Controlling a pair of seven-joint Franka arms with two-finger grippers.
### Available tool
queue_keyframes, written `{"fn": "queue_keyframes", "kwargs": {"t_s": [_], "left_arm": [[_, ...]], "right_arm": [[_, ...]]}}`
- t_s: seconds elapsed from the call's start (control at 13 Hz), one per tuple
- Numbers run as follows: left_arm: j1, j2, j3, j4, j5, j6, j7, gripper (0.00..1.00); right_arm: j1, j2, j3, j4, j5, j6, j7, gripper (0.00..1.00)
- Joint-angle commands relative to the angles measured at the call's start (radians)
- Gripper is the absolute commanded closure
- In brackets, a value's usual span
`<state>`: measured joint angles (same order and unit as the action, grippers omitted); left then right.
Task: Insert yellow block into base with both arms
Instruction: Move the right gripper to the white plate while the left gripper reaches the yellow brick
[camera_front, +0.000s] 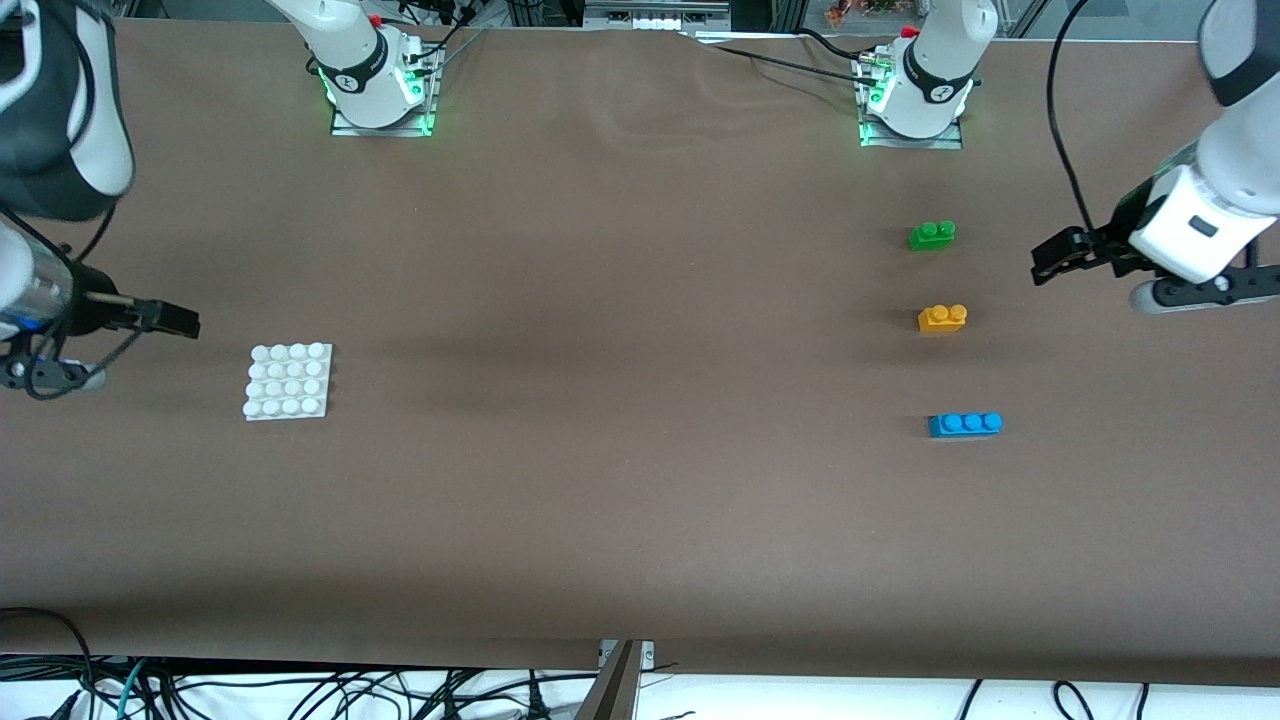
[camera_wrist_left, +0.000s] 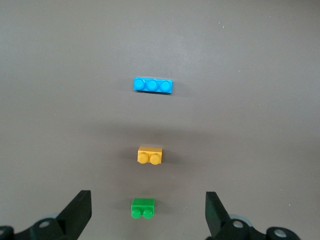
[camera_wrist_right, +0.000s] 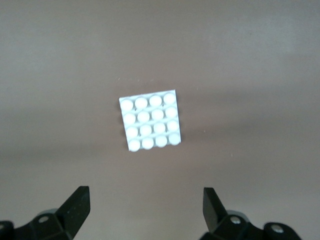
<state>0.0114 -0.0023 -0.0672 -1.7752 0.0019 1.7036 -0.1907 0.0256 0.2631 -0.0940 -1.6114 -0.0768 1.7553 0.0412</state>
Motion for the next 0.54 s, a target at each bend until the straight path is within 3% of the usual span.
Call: {"fn": "queue_keyframes", "kwargs": {"t_s": [0.0,0.31,0.46], "left_arm": [[-0.004,-0.039,-0.008,-0.121,0.023,0.099,-0.01,0.0],[-0.004,-0.036,-0.008,-0.223,0.024,0.221,-0.009,0.0],[-0.004,-0.027,-0.009,-0.239,0.023,0.243,0.005,0.0]], "right_arm": [[-0.007,-0.021,-0.026,-0.14,-0.014,0.133,-0.018,0.0],[-0.007,-0.01,-0.059,-0.372,-0.014,0.435,-0.078,0.0],[-0.007,0.025,-0.062,-0.416,-0.014,0.515,-0.081,0.0]]}}
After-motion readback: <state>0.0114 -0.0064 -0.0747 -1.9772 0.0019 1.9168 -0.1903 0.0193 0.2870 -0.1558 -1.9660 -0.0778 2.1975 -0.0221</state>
